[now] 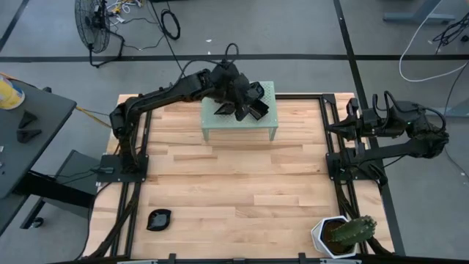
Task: Pick & Place Mini shaped plates
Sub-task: Stack the square plate on top of the square plate on the shelf
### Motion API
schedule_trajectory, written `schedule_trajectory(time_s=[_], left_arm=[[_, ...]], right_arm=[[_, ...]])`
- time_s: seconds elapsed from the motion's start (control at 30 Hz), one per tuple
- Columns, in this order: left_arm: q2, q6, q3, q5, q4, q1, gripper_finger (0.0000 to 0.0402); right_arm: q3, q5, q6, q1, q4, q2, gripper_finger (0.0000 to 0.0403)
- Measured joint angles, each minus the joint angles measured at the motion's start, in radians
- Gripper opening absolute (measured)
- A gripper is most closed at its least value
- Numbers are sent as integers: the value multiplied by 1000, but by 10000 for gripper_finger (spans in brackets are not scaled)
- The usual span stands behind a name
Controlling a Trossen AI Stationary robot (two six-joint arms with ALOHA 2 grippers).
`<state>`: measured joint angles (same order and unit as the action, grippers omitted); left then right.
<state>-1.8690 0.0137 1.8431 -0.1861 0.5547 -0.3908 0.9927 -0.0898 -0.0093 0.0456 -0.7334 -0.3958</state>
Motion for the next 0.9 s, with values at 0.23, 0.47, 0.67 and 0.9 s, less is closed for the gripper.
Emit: schedule_trajectory(time_s=[0.23, 0.47, 0.67, 0.9], left_arm=[[-46, -11, -1, -91, -7, -57, 2], [-104, -23, -1, -180, -2, -89, 2], [-116, -26, -1, -185, -6, -99, 2], [-116, -19, -1, -187, -4, -105, 2]], right_arm=[[0, 0, 0, 0, 0, 0, 4], [0, 0, 0, 0, 0, 0, 4], [0, 0, 0, 0, 0, 0, 4], [0, 0, 0, 0, 0, 0, 4]])
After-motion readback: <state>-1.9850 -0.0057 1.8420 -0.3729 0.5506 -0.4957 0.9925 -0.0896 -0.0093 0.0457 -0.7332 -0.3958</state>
